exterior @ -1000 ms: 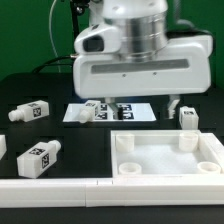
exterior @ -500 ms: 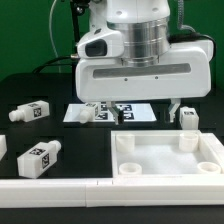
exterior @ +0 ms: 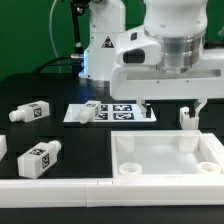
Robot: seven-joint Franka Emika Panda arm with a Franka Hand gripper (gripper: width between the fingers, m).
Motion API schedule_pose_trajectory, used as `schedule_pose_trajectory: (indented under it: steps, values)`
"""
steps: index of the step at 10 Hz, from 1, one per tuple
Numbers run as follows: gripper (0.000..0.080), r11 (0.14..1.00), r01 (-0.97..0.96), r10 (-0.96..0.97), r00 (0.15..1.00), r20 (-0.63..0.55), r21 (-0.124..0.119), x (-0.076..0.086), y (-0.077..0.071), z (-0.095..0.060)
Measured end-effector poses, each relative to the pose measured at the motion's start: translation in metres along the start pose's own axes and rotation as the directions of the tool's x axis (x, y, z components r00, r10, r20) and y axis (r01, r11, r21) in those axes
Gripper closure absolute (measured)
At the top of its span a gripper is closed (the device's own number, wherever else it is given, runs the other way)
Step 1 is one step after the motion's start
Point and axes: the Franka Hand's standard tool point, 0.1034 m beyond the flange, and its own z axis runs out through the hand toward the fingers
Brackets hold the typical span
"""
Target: Assemble square table
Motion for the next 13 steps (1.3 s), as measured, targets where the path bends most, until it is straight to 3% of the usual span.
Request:
schedule_pose_trajectory:
  steps: [1, 2, 3, 4, 6, 8, 10, 11, 13]
  values:
    - [0.015, 1.0, 0.002, -0.001, 0.997, 0.083, -0.009, -0.007, -0.001, 0.001]
    - [0.015, 0.998, 0.055, -0.049, 0.989, 0.137, -0.038, -0.016, -0.022, 0.003]
    - [0.015, 0.994, 0.101, -0.092, 0.978, 0.187, -0.04, -0.031, -0.047, 0.003]
    - [0.015, 0.992, 0.118, -0.101, 0.955, 0.278, -0.043, -0.044, -0.053, 0.002]
    - [0.015, 0.993, 0.104, -0.076, 0.915, 0.397, -0.049, -0.038, -0.044, 0.007]
    - [0.015, 0.991, 0.123, -0.09, 0.911, 0.402, -0.058, -0.035, -0.049, 0.012]
    - [0.015, 0.964, 0.251, -0.209, 0.916, 0.342, -0.083, -0.041, -0.079, 0.015]
    - [0.015, 0.945, 0.31, -0.258, 0.904, 0.342, -0.105, -0.042, -0.082, 0.014]
    - [0.015, 0.945, 0.31, -0.258, 0.903, 0.344, -0.104, -0.042, -0.082, 0.015]
